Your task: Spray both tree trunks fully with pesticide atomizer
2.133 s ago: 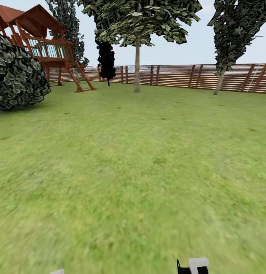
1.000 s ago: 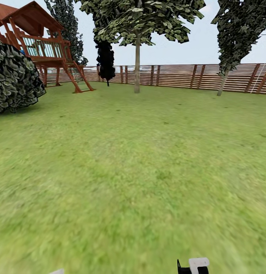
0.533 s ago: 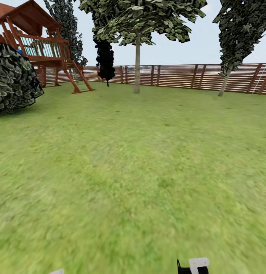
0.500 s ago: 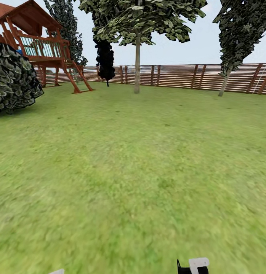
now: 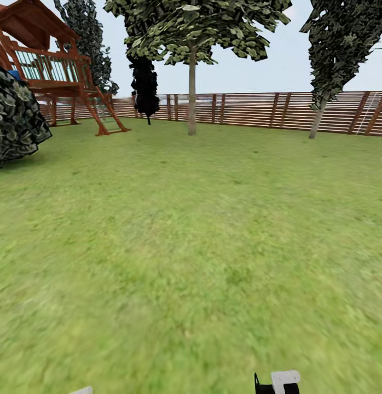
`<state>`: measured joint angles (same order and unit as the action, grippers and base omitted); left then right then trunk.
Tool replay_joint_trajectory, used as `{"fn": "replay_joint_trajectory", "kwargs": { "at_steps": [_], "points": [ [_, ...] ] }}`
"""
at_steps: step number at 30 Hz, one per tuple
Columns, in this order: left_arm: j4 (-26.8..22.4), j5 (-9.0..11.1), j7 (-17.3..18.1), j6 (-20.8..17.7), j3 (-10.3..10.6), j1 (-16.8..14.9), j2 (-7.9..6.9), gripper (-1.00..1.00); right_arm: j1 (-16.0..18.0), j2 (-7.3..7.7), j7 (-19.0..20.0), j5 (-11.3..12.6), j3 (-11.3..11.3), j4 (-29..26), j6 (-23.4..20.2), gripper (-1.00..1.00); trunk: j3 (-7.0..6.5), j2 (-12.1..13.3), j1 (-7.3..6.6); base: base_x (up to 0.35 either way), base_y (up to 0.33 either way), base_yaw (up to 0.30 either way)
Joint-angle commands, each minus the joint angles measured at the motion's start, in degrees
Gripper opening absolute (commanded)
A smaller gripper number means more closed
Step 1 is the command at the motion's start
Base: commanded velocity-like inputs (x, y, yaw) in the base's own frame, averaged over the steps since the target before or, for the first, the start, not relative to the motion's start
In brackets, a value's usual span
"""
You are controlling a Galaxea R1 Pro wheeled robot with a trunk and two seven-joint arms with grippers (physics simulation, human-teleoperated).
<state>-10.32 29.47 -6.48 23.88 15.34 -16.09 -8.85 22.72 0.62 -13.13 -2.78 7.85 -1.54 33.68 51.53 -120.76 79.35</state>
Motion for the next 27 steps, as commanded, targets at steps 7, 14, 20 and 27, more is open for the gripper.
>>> {"fn": "replay_joint_trajectory", "kwargs": {
  "at_steps": [7, 14, 20, 27],
  "points": [
    [-0.05, 0.06, -0.47, 0.11, 0.48, -0.03, -0.03, -1.00, 0.04, 0.00, -0.65, -0.30, 0.48, 0.04, 0.02, 1.00, 0.05, -0.02, 0.03, 0.339, 0.000, -0.018],
    [-0.05, 0.06, -0.47, 0.11, 0.48, -0.05, -0.03, -1.00, 0.04, 0.00, -0.66, -0.30, 0.44, 0.04, 0.01, 1.00, 0.22, -0.02, 0.03, 0.339, 0.000, 0.000],
    [-0.03, 0.06, -0.47, 0.11, 0.48, -0.03, -0.03, -1.00, 0.04, 0.00, -0.67, -0.30, 0.42, 0.04, -0.01, 1.00, 0.35, -0.02, 0.03, 0.339, 0.000, 0.000],
    [-0.05, 0.06, -0.47, 0.11, 0.49, 0.00, 0.00, -1.00, 0.04, 0.00, -0.67, -0.30, 0.42, 0.04, 0.02, 1.00, 0.35, -0.02, 0.03, 0.339, 0.000, 0.000]
  ]
}}
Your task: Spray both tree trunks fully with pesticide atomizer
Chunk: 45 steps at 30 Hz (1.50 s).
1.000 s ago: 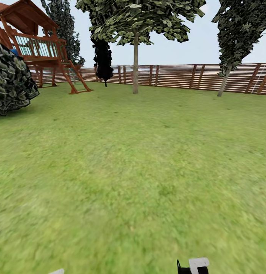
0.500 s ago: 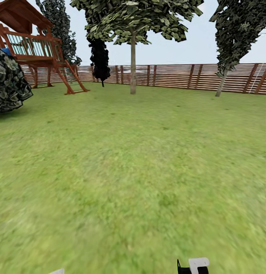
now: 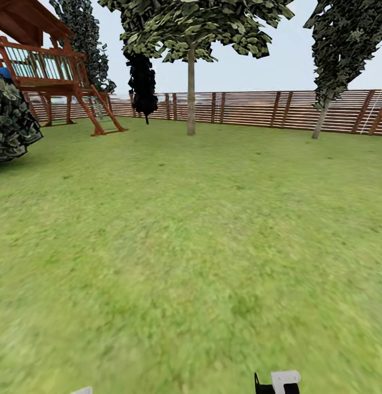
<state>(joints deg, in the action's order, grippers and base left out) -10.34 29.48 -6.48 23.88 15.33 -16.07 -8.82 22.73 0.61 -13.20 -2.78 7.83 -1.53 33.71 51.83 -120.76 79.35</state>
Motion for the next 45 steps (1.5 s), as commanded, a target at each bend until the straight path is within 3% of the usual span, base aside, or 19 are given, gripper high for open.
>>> {"fn": "replay_joint_trajectory", "kwargs": {
  "at_steps": [1, 45],
  "points": [
    [-0.03, 0.05, -0.46, 0.11, 0.50, -0.02, -0.04, -1.00, 0.03, 0.00, -0.59, -0.30, 0.44, 0.04, -0.01, 1.00, 0.05, -0.02, 0.03, 0.339, 0.000, 0.000],
    [-0.03, 0.05, -0.46, 0.11, 0.50, -0.07, -0.05, -1.00, 0.03, 0.00, -0.59, -0.30, 0.44, 0.04, -0.04, 1.00, 0.05, -0.02, 0.03, 0.339, 0.000, 0.000]
  ]
}}
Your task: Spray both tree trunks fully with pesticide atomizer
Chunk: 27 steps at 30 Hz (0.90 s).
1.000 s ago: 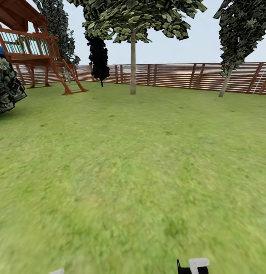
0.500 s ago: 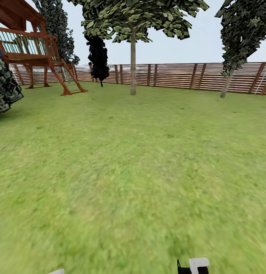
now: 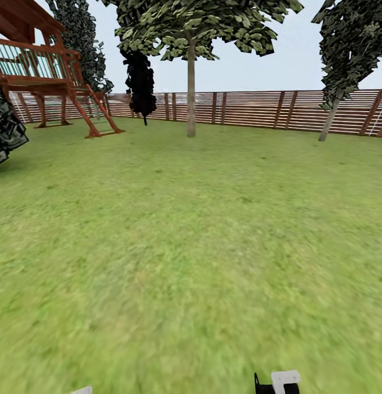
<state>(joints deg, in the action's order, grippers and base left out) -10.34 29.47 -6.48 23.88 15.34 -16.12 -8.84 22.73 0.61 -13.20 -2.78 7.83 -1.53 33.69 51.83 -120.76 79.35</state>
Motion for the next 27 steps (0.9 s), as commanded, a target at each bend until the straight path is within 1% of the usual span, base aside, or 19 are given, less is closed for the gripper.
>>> {"fn": "replay_joint_trajectory", "kwargs": {
  "at_steps": [1, 27],
  "points": [
    [-0.03, 0.06, -0.46, 0.11, 0.49, -0.02, -0.03, -1.00, 0.03, 0.00, -0.59, -0.30, 0.44, 0.04, 0.00, 1.00, 0.05, -0.02, 0.03, 0.339, 0.000, 0.000],
    [-0.03, 0.06, -0.46, 0.11, 0.48, 0.03, -0.03, -1.00, 0.03, 0.00, -0.59, -0.30, 0.44, 0.04, -0.02, 1.00, 0.05, -0.02, 0.03, 0.339, 0.000, 0.000]
  ]
}}
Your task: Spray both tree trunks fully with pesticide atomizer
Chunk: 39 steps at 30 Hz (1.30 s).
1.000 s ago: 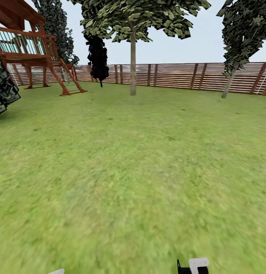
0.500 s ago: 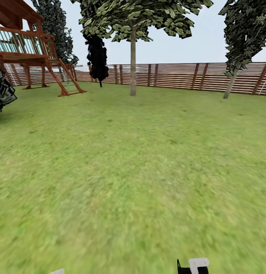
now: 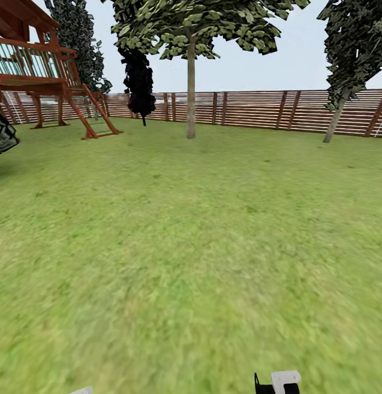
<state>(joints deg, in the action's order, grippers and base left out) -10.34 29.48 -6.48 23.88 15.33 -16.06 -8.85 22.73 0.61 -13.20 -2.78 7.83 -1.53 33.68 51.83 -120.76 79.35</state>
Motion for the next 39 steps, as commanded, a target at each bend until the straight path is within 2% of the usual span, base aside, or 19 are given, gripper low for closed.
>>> {"fn": "replay_joint_trajectory", "kwargs": {
  "at_steps": [1, 39],
  "points": [
    [-0.03, 0.06, -0.46, 0.11, 0.49, -0.02, -0.03, -1.00, 0.03, 0.00, -0.59, -0.30, 0.44, 0.04, 0.00, 1.00, 0.05, -0.02, 0.03, 0.339, 0.000, 0.000],
    [-0.03, 0.06, -0.46, 0.11, 0.49, -0.03, -0.03, -1.00, 0.03, 0.03, -0.59, -0.38, 0.45, 0.04, 0.01, 1.00, 0.05, -0.02, 0.03, 0.339, 0.000, 0.000]
  ]
}}
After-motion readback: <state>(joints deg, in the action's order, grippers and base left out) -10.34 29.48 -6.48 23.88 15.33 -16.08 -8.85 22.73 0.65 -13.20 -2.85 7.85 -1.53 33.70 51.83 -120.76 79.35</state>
